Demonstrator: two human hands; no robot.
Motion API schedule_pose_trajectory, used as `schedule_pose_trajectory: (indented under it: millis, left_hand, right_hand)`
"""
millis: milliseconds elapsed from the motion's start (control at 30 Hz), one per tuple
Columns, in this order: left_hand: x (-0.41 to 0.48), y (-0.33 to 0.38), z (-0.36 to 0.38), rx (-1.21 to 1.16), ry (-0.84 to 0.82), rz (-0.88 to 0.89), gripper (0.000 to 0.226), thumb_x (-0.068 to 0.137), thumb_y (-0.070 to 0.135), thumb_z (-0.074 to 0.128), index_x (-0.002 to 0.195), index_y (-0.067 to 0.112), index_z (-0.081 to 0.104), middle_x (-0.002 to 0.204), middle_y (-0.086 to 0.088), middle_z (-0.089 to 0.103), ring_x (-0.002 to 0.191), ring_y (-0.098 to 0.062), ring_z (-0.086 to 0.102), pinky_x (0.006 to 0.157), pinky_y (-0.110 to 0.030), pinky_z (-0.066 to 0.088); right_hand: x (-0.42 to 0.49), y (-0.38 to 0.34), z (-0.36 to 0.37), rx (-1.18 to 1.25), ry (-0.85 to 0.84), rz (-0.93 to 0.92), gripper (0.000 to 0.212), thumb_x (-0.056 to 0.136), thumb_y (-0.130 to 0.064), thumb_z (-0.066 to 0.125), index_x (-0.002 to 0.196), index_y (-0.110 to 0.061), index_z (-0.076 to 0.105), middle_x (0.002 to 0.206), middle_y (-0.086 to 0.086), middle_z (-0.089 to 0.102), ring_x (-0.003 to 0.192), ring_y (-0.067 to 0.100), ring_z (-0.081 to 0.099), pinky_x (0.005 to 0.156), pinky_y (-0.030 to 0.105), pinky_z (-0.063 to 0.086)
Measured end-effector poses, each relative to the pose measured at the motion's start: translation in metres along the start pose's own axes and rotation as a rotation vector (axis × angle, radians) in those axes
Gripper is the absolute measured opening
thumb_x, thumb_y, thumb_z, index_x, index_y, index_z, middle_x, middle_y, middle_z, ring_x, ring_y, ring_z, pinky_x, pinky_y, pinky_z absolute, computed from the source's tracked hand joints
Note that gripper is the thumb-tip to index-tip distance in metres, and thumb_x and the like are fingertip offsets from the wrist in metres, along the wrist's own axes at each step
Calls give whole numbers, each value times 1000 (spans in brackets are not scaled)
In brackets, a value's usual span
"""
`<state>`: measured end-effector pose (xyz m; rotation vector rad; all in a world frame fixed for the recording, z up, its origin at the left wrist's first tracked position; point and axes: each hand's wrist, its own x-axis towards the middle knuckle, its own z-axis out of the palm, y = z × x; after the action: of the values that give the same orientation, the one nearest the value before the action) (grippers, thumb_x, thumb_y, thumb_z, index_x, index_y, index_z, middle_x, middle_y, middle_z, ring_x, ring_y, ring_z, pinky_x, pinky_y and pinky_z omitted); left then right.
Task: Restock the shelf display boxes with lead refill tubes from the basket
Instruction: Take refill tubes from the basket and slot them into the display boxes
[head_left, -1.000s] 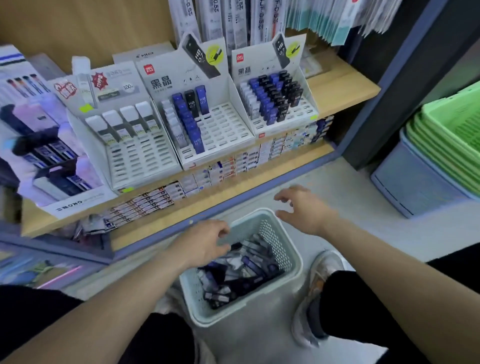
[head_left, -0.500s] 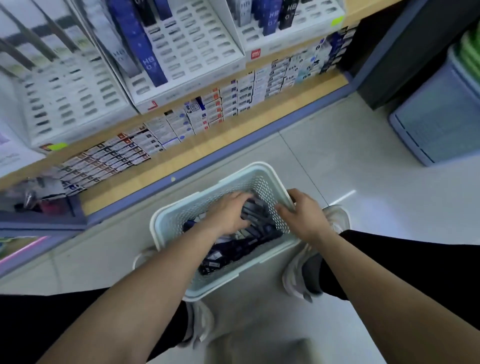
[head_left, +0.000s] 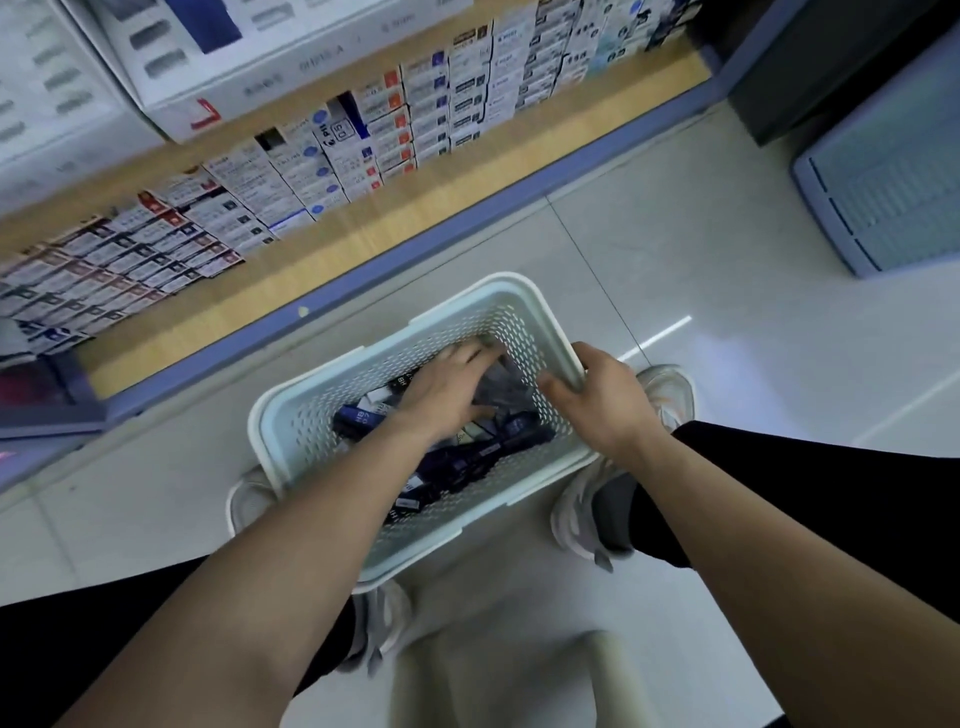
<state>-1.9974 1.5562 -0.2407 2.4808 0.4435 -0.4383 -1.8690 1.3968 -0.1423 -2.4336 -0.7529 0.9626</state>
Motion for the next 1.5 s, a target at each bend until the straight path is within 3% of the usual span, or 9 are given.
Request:
schedule_pose_trajectory:
  millis: [133, 233, 367, 567, 833, 933, 1100, 1300, 1500]
  left_hand:
    - [-3, 2, 3, -1, 21, -21, 89, 79, 39, 80, 153, 31, 30, 152, -3, 31, 132, -26, 45, 106, -39, 45]
    - [-3, 2, 2, -40, 16, -7, 90, 78, 34, 83, 153, 29, 33, 161, 2, 23, 140, -29, 38, 112, -45, 41]
    - [2, 3, -8, -48, 3, 25, 82, 78, 30, 83, 149, 21, 42, 156, 2, 39, 134, -25, 49, 110, -40, 43]
    - [0, 1, -11, 72, -10, -8, 64, 82, 48, 76, 139, 29, 55, 151, 10, 45, 132, -22, 50, 101, -44, 50]
    - [-6, 12, -2, 273, 69, -20, 70, 91, 55, 59, 152, 29, 38, 159, 9, 34, 128, -22, 40, 97, -35, 39]
    - [-6, 13, 3, 299, 103, -18, 69, 92, 53, 59, 151, 22, 40, 157, 5, 38, 128, -25, 39, 99, -35, 35]
    - [-3, 5, 4, 142, 43, 56, 64, 90, 46, 66, 143, 15, 48, 145, -5, 54, 132, -26, 49, 113, -37, 32]
    - [0, 4, 0, 27, -60, 8, 64, 89, 44, 69, 142, 18, 46, 143, -6, 47, 128, -28, 50, 109, -44, 40]
    - [0, 3, -10, -87, -193, -126, 67, 85, 57, 67, 138, 21, 47, 138, -3, 37, 107, -19, 54, 96, -37, 48]
  right_hand:
    - [1, 1, 1, -11, -11, 5, 27, 94, -44, 60, 99, -17, 60, 83, 3, 62, 70, 19, 59, 55, 29, 42]
    - [2, 2, 1, -6, -10, 6, 28, 93, -43, 61, 97, -16, 60, 83, 5, 61, 72, 22, 59, 56, 31, 39]
    - [2, 1, 1, -13, -14, 14, 29, 93, -43, 62, 95, -14, 59, 81, 6, 60, 71, 24, 57, 54, 31, 36]
    - [1, 0, 0, -13, -18, 20, 26, 93, -42, 62, 90, -18, 56, 74, 0, 58, 63, 12, 53, 50, 27, 35]
    - [2, -1, -2, -15, -44, 34, 25, 94, -41, 62, 89, -17, 55, 72, -2, 56, 62, 11, 52, 49, 26, 34]
    - [2, -2, -2, -9, -49, 33, 25, 94, -40, 62, 89, -16, 55, 72, -1, 56, 61, 11, 51, 49, 26, 36]
    - [3, -2, -2, 15, -60, 43, 24, 94, -40, 62, 86, -19, 53, 71, -2, 55, 61, 12, 50, 50, 27, 35]
    - [2, -3, -3, 8, -60, 40, 23, 94, -39, 62, 84, -21, 51, 70, -4, 54, 60, 10, 49, 48, 26, 33]
    - [1, -4, -4, -2, -75, 32, 22, 95, -37, 61, 87, -18, 53, 70, -2, 54, 60, 12, 49, 49, 28, 34]
